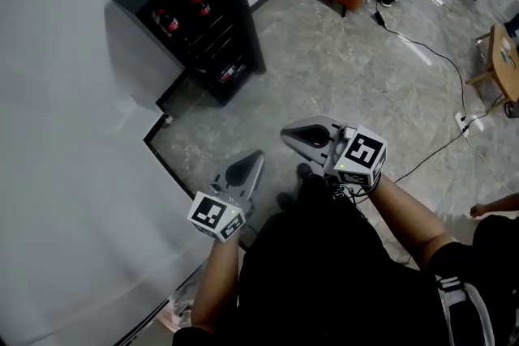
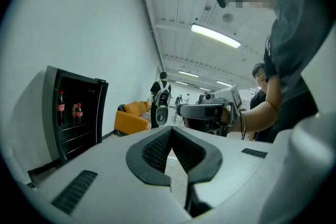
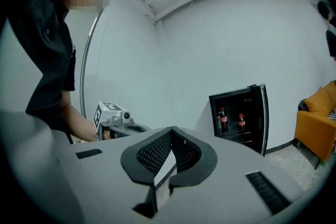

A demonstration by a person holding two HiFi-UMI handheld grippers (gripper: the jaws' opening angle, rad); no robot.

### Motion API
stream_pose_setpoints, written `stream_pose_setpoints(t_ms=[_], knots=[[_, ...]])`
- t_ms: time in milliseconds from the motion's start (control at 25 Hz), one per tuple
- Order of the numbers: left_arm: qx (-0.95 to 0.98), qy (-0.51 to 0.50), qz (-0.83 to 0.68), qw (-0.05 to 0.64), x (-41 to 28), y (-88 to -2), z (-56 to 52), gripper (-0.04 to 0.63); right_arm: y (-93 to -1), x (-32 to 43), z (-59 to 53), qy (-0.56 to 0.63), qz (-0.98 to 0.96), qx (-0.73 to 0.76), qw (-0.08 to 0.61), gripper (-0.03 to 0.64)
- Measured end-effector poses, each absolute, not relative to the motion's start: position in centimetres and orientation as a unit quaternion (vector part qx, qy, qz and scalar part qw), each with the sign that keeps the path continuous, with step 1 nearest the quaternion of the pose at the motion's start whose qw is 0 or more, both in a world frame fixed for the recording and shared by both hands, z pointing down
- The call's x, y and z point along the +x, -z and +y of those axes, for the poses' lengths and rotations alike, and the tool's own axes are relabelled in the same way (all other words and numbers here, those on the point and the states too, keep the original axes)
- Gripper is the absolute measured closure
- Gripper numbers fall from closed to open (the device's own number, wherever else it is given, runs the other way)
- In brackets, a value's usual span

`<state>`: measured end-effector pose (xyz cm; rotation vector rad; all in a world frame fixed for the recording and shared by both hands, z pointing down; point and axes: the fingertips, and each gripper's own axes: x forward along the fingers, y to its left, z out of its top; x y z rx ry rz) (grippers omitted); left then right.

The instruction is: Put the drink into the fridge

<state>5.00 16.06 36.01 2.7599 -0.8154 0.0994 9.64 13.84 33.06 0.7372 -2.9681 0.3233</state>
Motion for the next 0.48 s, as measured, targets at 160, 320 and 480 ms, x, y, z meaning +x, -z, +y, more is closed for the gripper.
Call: stream_pose_setpoints(t_ms=[160, 320, 480], knots=[[0.951, -0.026, -0.273, 0.139, 4.3, -36.6, 18.1, 0.583, -33.9, 9.1, 15.7, -0.098, -0.963, 0.248, 0.046, 0.594], [0.953, -0.024, -0.265, 0.143, 4.1, -36.8, 18.8, 0.583, -33.6, 9.8, 15.9, -0.092, -0.957, 0.270, 0.044, 0.594], [0.954, -0.022, -0.259, 0.148, 4.2, -37.1, 18.6, 0.583, -33.1, 10.7, 15.1, -0.082, -0.951, 0.292, 0.052, 0.594]])
